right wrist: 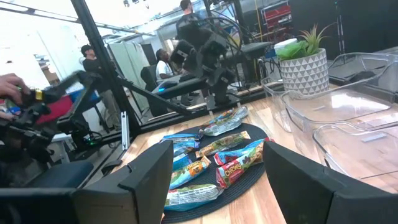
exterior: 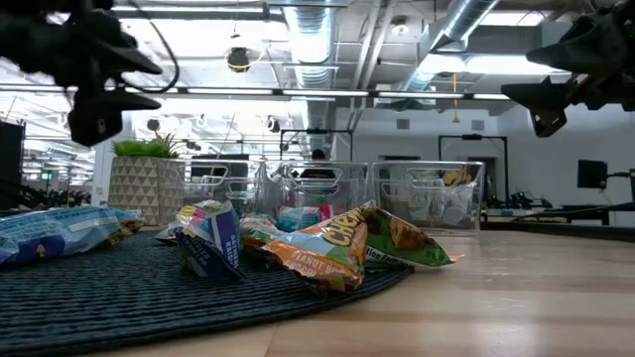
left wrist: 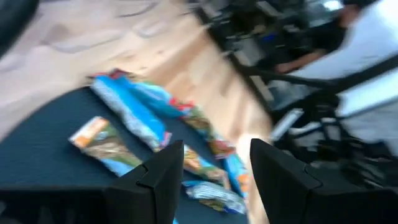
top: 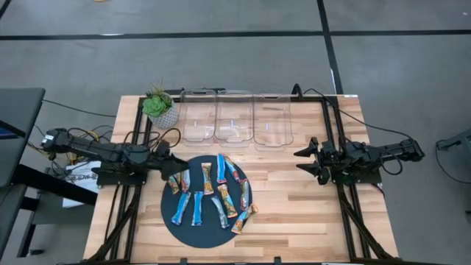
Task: Pick and place Granola Bars by type
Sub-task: Put the orange granola bar into the left transparent bin
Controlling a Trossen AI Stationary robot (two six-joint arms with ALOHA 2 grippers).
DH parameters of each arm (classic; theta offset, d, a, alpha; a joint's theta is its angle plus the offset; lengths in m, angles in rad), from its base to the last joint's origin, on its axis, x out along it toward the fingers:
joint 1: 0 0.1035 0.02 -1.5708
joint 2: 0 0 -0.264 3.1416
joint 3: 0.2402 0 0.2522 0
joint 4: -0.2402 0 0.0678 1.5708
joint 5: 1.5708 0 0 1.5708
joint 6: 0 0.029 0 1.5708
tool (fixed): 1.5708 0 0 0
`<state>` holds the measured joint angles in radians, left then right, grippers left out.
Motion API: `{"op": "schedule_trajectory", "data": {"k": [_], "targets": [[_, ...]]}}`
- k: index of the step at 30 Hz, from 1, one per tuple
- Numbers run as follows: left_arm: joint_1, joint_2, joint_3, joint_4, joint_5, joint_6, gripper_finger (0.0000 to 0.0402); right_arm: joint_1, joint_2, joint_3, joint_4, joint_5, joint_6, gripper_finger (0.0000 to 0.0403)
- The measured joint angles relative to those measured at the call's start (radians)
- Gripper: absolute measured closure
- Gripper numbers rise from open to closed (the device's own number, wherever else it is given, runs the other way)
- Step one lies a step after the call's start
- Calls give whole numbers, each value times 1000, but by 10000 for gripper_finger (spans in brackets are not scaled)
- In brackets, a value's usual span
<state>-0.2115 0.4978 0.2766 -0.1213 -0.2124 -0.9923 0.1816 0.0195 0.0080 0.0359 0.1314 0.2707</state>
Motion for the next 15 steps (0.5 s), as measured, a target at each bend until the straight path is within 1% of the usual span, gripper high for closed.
{"op": "schedule_trajectory", "data": {"k": [5, 7, 11, 15], "targets": [[0, 253, 221, -207, -81, -95, 223, 0, 0, 0, 0, 0, 0, 159], [0, 353, 310, -279, -89, -123, 223, 0, 0, 0, 0, 0, 0, 159], [0, 552, 474, -434, -82, -131, 223, 0, 0, 0, 0, 0, 0, 159], [0, 727, 603, -585, -81, -140, 223, 0, 0, 0, 0, 0, 0, 159]]}}
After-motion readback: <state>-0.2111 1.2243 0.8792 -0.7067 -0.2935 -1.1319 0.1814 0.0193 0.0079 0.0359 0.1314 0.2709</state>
